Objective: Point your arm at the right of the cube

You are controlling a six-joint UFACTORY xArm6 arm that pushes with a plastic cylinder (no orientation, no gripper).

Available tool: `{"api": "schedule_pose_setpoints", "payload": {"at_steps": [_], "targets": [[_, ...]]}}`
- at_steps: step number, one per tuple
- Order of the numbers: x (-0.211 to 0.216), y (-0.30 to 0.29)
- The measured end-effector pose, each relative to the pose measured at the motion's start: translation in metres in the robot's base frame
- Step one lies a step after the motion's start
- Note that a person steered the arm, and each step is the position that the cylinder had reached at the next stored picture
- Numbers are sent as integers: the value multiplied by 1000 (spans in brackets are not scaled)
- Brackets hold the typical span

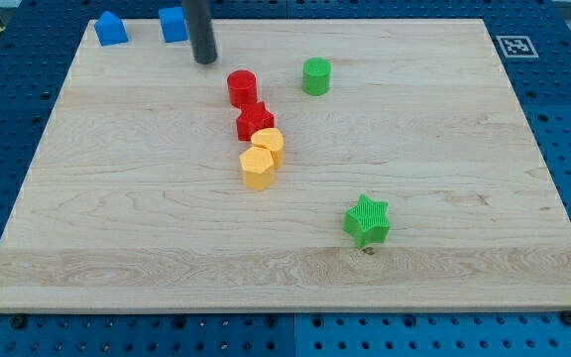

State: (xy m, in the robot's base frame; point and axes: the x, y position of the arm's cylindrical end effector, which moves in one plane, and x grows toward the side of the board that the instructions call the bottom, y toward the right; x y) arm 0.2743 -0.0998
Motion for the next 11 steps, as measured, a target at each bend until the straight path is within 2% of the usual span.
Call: {"api": "schedule_pose_setpoints", "payload": {"at_steps": [2, 5, 7, 11], "targets": [[-20, 58], [-72, 60], [-82, 47], [-83, -19]]}}
